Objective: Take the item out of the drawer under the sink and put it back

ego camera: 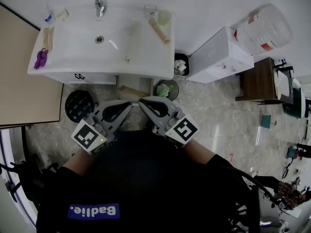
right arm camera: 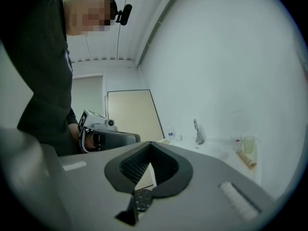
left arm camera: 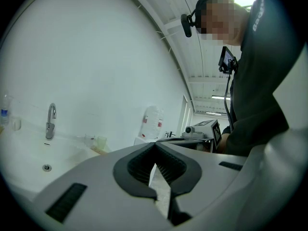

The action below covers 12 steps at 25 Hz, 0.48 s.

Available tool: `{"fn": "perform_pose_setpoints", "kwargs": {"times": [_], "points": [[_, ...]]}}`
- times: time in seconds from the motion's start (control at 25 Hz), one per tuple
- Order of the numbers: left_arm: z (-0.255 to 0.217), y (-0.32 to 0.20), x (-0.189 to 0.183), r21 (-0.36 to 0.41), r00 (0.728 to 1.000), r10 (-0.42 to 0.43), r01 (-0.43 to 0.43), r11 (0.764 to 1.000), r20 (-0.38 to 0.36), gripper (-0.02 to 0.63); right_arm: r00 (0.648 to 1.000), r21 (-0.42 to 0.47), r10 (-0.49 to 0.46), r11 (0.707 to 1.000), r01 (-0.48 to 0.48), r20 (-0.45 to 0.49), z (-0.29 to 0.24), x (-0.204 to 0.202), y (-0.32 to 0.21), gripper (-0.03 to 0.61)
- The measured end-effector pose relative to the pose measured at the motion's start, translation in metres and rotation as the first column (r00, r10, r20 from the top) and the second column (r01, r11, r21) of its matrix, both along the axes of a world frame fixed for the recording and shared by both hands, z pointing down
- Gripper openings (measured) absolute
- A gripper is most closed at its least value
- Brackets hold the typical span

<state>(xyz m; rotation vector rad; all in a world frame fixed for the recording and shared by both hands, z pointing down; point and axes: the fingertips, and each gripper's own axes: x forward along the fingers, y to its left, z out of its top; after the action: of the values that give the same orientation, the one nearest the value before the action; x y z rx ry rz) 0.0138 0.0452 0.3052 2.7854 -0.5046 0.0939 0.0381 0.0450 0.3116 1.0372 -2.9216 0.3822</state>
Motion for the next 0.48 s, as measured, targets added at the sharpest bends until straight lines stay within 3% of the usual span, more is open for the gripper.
{"fn": "perform_pose_setpoints", "kwargs": {"times": [0.48], "points": [[0.0000, 0.0052, -0.0043, 0.005, 1.000, -0.008, 0.008, 1.000, 0.000, 0.005, 1.000, -0.002, -0.003, 1.000, 0.003, -0.006, 0.0030, -0.0042, 0.0030, 0.002]]}}
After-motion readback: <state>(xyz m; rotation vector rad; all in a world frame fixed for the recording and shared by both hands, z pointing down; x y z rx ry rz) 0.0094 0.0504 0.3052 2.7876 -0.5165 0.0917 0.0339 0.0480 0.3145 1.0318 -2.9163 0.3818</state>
